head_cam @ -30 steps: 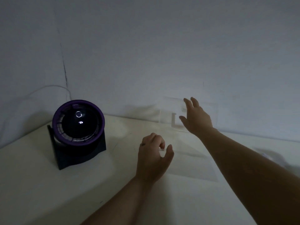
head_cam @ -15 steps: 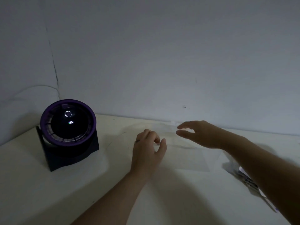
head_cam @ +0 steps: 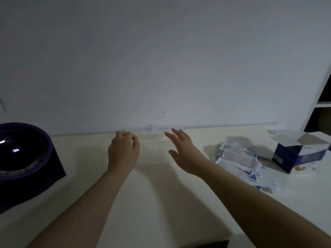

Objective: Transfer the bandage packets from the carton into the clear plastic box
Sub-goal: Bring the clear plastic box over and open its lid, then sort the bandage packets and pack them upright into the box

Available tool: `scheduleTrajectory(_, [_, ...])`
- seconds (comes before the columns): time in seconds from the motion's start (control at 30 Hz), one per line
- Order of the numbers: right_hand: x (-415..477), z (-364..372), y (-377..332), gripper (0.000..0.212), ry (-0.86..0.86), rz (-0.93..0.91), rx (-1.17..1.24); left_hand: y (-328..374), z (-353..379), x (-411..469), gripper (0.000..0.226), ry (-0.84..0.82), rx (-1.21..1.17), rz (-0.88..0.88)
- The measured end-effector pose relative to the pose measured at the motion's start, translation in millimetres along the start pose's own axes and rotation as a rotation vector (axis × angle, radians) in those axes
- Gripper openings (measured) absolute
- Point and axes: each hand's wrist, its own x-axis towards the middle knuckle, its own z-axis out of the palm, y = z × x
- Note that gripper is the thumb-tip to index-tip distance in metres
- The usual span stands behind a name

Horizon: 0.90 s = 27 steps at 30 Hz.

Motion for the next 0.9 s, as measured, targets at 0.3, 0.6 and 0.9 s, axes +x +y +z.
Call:
scheduleTrajectory(0.3, [-72, -72, 94, 0.067, -0.080, 0.406, -0.221, 57, 7, -45, 0.013, -0.005, -0.150, 0.650])
scheduleTrajectory(0.6, [-100, -55, 109, 0.061, -0.154, 0.394, -0.287, 82, 42, -75, 0.012, -0.463, -0.183, 0.571])
scheduleTrajectory(0.9, [-84, -60, 101, 0.038, 0.046, 0.328, -0.041, 68, 35, -69, 0.012, -0.472, -0.179, 0.529])
